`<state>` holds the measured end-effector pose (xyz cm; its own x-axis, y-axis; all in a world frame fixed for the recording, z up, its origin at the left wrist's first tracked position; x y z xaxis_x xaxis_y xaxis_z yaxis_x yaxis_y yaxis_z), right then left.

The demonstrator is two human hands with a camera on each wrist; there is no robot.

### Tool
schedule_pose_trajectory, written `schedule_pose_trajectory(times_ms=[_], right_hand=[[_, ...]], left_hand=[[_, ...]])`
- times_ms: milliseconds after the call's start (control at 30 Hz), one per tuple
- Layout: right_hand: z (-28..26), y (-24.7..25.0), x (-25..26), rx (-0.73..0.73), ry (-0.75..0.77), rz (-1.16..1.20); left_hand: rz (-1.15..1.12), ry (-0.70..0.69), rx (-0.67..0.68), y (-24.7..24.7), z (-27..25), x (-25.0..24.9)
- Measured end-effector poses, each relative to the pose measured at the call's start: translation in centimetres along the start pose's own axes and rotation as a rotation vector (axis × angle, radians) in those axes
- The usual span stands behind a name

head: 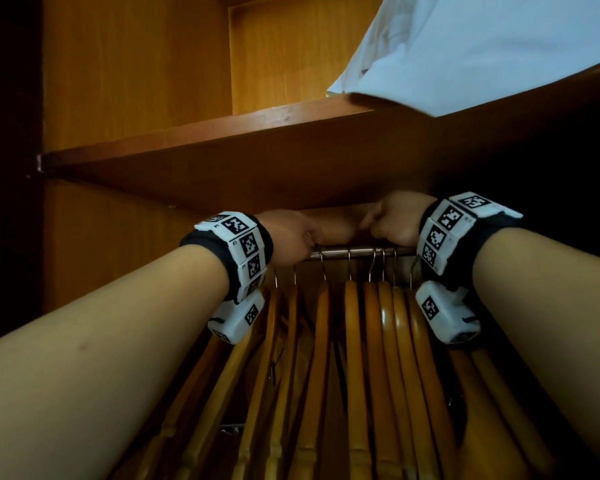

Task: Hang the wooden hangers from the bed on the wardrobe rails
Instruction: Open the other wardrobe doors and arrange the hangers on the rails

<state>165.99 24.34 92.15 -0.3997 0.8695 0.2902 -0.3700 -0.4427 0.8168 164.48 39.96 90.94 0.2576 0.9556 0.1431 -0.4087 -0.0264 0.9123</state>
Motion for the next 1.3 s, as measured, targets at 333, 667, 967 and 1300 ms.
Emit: schedule_pose_trajectory(times_ms=[333,667,967,1300], right_hand=[[-2.0,0.3,-3.5,0.004,-0.095,0.08],[-1.7,-2.2,-3.6,0.158,-0.054,0.05],[-1.0,-2.2,-4.3,0.067,-0.079,0.029],[-1.5,-3.0,-3.7,0.077,-0.045,0.084]], left_hand=[[-0.032,-0.056,0.041,-0.9,0.6,-1.3],[-0.04,-0.22,-0.02,-1.2,2.8,-7.4],[0.077,-0.198,-0.048,-1.3,4.1,-7.6],[0.242,-0.173,-0.046,-1.5,4.5,-7.8]])
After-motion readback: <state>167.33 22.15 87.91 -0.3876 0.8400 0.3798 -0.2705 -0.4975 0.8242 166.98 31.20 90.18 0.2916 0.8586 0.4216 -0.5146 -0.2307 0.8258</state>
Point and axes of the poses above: each hand's wrist, its own z-axis towards the middle knuckle, its own y-axis out of the back of the hand, x = y × z, the point moved 10 cm from there along z, towards the middle knuckle, and after that the axes turned 3 degrees about -y, right-handed, at the moved point
